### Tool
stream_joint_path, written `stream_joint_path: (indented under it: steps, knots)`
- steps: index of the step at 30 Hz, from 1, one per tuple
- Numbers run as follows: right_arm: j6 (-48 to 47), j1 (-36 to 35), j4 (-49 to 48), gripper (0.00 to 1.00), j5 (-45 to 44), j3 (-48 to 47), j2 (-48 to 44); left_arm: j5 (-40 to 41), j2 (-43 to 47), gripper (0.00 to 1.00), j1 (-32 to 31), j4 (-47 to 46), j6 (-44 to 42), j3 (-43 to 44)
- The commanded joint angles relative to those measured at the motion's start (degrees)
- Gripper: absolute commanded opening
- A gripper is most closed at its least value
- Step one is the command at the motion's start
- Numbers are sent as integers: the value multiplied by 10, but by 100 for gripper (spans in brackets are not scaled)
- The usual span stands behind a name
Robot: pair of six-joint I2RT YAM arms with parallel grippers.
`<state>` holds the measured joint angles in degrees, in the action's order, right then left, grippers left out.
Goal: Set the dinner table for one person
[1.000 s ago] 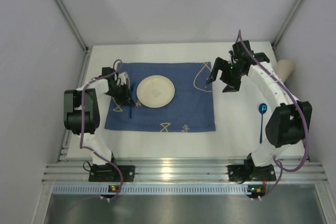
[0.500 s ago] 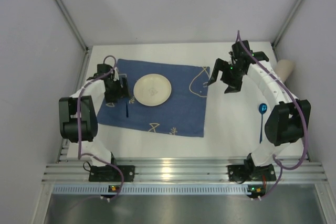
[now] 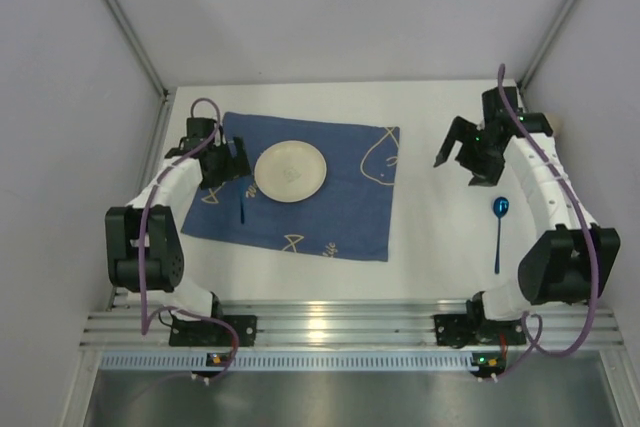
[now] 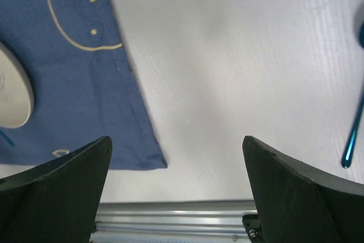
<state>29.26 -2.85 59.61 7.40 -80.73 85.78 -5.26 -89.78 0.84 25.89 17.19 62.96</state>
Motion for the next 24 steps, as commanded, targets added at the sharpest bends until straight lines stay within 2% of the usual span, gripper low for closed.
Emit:
stream_joint_path:
  steps: [1,5,6,7,8,10,13,18,19,24]
  knots:
    - [-17,24,26,99,-90,26,-48,5,-14,98,-6,-10,17,-15]
    - [-10,106,14,98,-133,105,-76,-33,-8,98,-6,-12,23,-20]
    - [-1,130,2,98,-126,123,-78,-48,-7,98,-6,-9,26,-20]
    - [9,160,-7,97,-80,164,-77,-56,-4,98,-7,-6,27,-18]
    - [20,213,-38,95,-58,184,-78,-65,-2,98,-6,-1,28,-16]
    - [25,238,-58,94,-58,215,-77,-78,6,98,-6,14,25,-13]
    - [10,246,-70,93,-129,213,-57,-90,21,98,-21,26,15,-16]
    - [-2,246,-111,87,-165,232,-20,-99,37,98,-21,24,16,-46]
    - [-2,246,-119,81,-172,242,-13,-102,40,98,-21,18,19,-51]
    - [3,245,-166,70,-189,263,46,-109,45,98,-21,10,21,-69]
